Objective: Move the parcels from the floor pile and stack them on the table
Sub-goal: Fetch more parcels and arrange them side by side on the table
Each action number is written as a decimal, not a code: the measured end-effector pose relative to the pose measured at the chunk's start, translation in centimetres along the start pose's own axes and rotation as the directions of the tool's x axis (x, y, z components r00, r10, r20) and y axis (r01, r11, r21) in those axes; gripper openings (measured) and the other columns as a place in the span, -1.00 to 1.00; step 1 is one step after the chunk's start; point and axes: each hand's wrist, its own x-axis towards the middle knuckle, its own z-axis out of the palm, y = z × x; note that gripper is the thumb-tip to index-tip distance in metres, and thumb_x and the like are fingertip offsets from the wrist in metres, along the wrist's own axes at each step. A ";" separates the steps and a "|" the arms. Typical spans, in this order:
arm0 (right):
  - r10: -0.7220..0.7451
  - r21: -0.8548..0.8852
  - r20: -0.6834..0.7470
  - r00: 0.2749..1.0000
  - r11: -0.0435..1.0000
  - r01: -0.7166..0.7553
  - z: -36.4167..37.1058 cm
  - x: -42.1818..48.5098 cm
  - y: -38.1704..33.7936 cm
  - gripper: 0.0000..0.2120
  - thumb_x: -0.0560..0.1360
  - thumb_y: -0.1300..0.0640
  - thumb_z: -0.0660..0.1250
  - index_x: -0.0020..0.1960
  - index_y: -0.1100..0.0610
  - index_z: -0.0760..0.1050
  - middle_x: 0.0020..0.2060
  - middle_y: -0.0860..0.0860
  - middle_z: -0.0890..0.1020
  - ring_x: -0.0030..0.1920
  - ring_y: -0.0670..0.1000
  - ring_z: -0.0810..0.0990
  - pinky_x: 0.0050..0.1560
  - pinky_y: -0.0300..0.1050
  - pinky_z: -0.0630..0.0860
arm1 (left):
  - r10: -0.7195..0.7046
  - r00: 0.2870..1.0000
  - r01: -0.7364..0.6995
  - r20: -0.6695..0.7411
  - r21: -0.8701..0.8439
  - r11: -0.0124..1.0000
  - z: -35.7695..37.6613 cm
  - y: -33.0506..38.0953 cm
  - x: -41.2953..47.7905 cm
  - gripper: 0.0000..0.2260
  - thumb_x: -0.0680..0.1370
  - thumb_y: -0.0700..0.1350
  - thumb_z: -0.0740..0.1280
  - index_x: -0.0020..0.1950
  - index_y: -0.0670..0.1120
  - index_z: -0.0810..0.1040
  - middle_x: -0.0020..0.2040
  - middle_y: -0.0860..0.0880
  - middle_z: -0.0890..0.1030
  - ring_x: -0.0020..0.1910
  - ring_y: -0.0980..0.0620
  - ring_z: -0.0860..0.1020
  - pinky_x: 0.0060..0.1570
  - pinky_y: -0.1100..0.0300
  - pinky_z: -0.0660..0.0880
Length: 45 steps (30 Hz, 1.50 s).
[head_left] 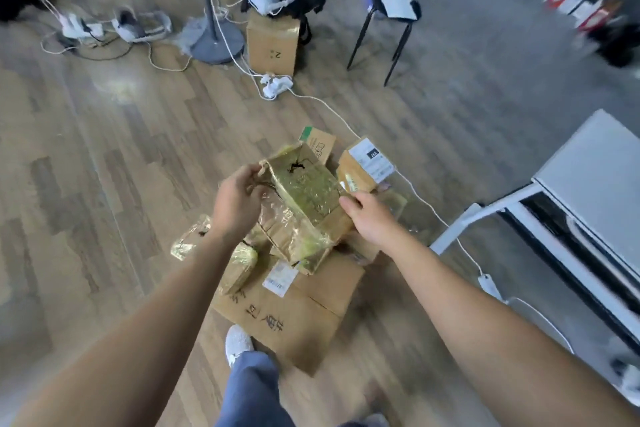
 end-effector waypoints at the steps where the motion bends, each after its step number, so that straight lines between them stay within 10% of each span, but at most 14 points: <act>1: -0.014 0.034 -0.058 0.998 0.999 0.016 -1.9 -1.2 1.6 -0.56 0.59 -0.14 0.20 0.33 0.11 0.46 0.24 0.07 0.55 0.24 0.11 0.51 0.25 0.00 0.43 | 0.021 0.999 -0.020 -0.037 0.029 0.999 1.6 2.1 -0.6 -0.74 0.54 -0.18 0.36 0.23 -0.09 0.53 0.07 -0.07 0.56 0.08 -0.03 0.50 0.06 0.28 0.39; 5: -0.029 0.115 -0.266 0.964 0.991 0.062 -10.1 -6.5 9.2 -0.82 0.61 0.00 0.22 0.02 0.12 0.43 -0.14 0.07 0.53 -0.07 0.12 0.52 -0.08 -0.05 0.41 | -0.092 0.993 0.085 -0.072 -0.096 0.992 10.1 10.7 -5.2 -0.59 0.52 0.13 0.35 0.22 -0.09 0.43 0.12 -0.11 0.54 0.12 -0.11 0.53 0.17 0.01 0.45; 9: 0.011 0.088 -0.421 0.907 0.996 0.029 -18.2 -12.2 18.5 -0.78 0.64 -0.02 0.14 0.01 0.14 0.39 -0.14 0.05 0.50 -0.10 0.11 0.47 -0.17 -0.06 0.29 | -0.050 0.976 0.094 0.213 -0.200 0.975 21.2 19.8 -13.2 -0.52 0.52 0.20 0.10 0.04 -0.21 0.50 0.02 -0.27 0.60 0.03 -0.27 0.58 0.10 -0.14 0.50; 14: 0.071 0.143 -0.581 0.811 0.990 0.015 -26.6 -19.5 28.6 -0.78 0.64 -0.02 0.15 -0.03 0.14 0.36 -0.14 0.06 0.52 -0.13 0.11 0.47 -0.19 -0.08 0.29 | 0.179 0.915 -0.066 0.362 -0.303 0.951 31.1 30.2 -23.3 -0.65 0.52 0.06 0.27 0.20 -0.13 0.52 0.07 -0.05 0.63 0.07 -0.04 0.58 0.15 0.05 0.49; 20: 0.111 0.182 -0.650 0.752 0.983 0.012 -33.3 -25.0 37.5 -0.81 0.61 0.01 0.19 -0.05 0.12 0.40 -0.27 -0.04 0.51 -0.19 0.09 0.47 -0.22 -0.04 0.34 | 0.229 0.850 -0.042 0.474 -0.373 0.927 39.5 38.3 -28.3 -0.86 0.53 -0.25 0.29 0.03 -0.09 0.58 -0.19 -0.01 0.62 -0.27 0.06 0.54 -0.35 0.34 0.44; 31: 0.301 0.267 -0.728 0.615 0.952 -0.150 -45.7 -28.6 51.9 -0.74 0.63 -0.03 0.15 0.19 0.08 0.47 0.06 0.07 0.64 0.00 0.18 0.60 0.02 0.06 0.51 | 0.486 0.630 -0.372 0.605 -0.314 0.873 55.8 49.7 -31.6 -0.85 0.56 -0.27 0.20 0.00 -0.12 0.54 -0.21 -0.06 0.57 -0.24 -0.02 0.48 -0.26 0.17 0.37; 41: 0.346 0.308 -0.884 0.315 0.937 -0.165 -60.9 -28.9 60.5 -0.67 0.62 0.01 0.17 0.37 0.03 0.36 0.25 0.05 0.47 0.02 0.00 0.54 0.10 -0.07 0.46 | 0.590 0.426 -0.588 0.686 -0.286 0.757 70.5 61.7 -30.4 -0.88 0.62 -0.18 0.15 0.00 -0.02 0.46 -0.21 0.02 0.56 -0.19 -0.04 0.50 -0.14 0.09 0.42; 45: 0.392 0.383 -0.853 0.346 0.919 -0.097 -64.1 -28.2 62.7 -0.63 0.62 -0.07 0.17 0.39 0.01 0.36 0.28 0.02 0.47 0.13 -0.08 0.48 0.21 -0.11 0.41 | 0.612 0.356 -0.582 0.706 -0.345 0.736 73.9 64.9 -31.1 -0.82 0.63 -0.20 0.11 0.13 0.01 0.43 -0.16 0.07 0.56 -0.17 -0.03 0.50 -0.18 0.10 0.42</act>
